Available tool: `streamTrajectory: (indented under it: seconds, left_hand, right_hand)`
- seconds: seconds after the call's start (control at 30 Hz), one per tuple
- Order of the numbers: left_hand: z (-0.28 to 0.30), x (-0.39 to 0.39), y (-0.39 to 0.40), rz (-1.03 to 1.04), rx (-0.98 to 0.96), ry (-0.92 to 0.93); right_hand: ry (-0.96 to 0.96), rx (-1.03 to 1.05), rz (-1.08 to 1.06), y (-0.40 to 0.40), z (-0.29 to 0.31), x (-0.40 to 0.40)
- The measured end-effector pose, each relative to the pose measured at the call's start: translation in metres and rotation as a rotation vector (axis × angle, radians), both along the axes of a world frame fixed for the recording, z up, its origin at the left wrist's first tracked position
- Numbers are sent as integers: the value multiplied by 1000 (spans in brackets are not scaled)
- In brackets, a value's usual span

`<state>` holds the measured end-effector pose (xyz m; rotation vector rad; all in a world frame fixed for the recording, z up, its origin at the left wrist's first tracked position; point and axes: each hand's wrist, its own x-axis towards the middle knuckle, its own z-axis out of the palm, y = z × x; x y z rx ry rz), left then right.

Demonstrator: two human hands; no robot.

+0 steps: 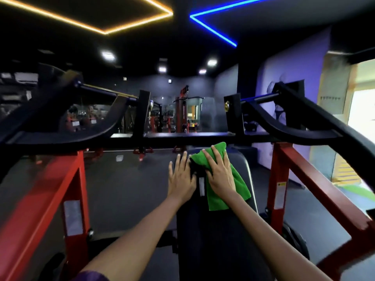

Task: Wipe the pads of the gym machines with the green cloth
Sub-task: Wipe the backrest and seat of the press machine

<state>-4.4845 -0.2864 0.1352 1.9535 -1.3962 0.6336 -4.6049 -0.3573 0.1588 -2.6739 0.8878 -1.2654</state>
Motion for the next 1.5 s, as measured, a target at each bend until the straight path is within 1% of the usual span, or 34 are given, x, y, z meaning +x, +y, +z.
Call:
streamTrajectory:
  seconds: [0.07, 0.13, 0.23, 0.3, 0.4, 0.47, 0.53, 0.6, 0.63, 0.7, 0.73, 0.77, 0.83, 0.9, 0.97, 1.0, 1.03, 1.1, 1.13, 1.17, 1.2, 1.23, 1.3, 1.33, 1.37, 1.4, 1.47, 1.5]
  left_hand:
    - [13, 8, -13, -26, -34, 46]
    - [17, 15, -24, -36, -66, 72]
    - [11, 20, -32, -43, -198, -4]
    - [6, 24, -37, -50, -262, -25]
    - [7, 25, -39, -34, -278, -31]
    - [6, 24, -41, -18, -275, -39]
    - [6, 24, -42, -15, -280, -35]
    - [2, 25, -43, -14, -303, -27]
    - [1, 24, -43, -18, -310, -24]
    - [1, 22, -43, -20, -334, -18]
    - [1, 21, -43, -24, -345, -9]
    - [1, 20, -42, -29, -369, 1]
    - [1, 21, -42, -52, -439, 36]
    - [2, 23, -41, -57, -490, 81]
    - [1, 23, -39, -41, -484, 134]
    - [1, 23, -39, -38, -476, 159]
    - [-1, 21, -38, -41, -470, 180]
    - [-5, 20, -37, -50, -465, 198]
    - [-6, 20, -37, -49, -460, 204]
    - [-7, 19, -37, -41, -457, 211]
    - [-6, 18, -38, -30, -458, 222]
    - [-7, 18, -38, -26, -461, 254]
    - [-7, 19, -37, -29, -454, 321]
    - [-10, 19, -38, -25, -453, 333]
    - [-13, 18, -37, -22, -456, 340]
    - [-16, 17, -36, -19, -457, 349]
    - [-24, 13, -33, -13, -478, 385]
    - [-27, 10, -31, -11, -471, 399]
  right_hand:
    - [55, 30, -52, -11, 19, 12]
    - [164, 31, -88, -17, 29, 24]
    - [251, -24, -94, -31, 33, 25]
    - [261, -26, -149, -50, 39, 15]
    - [151, 115, -311, -68, 56, 11]
    - [114, 98, -349, -63, 58, 24]
    - [113, 23, -299, -54, 53, 30]
    - [182, -61, -269, -63, 49, 20]
    - [186, -30, -285, -75, 51, 12]
    - [60, 186, -333, -95, 57, -3]
    - [10, 261, -353, -99, 60, -4]
    - [1, 264, -361, -98, 61, 2]
    - [98, 134, -343, -81, 63, 26]
    - [171, 1, -268, -56, 64, 50]
    - [218, -60, -190, -47, 64, 55]
    - [226, -36, -156, -53, 67, 49]
    - [204, 40, -138, -63, 69, 39]
    - [94, 196, -198, -75, 73, 24]
    - [78, 219, -243, -76, 74, 24]
    - [114, 196, -285, -71, 75, 33]
    - [177, 131, -310, -62, 75, 45]
    - [218, 54, -293, -51, 75, 58]
    - [257, -58, -186, -36, 69, 74]
    - [275, -71, -141, -36, 68, 72]
    - [282, -44, -125, -43, 70, 66]
    - [267, 28, -147, -48, 76, 59]
    - [203, 144, -236, -50, 85, 56]
    - [219, 124, -274, -46, 86, 61]
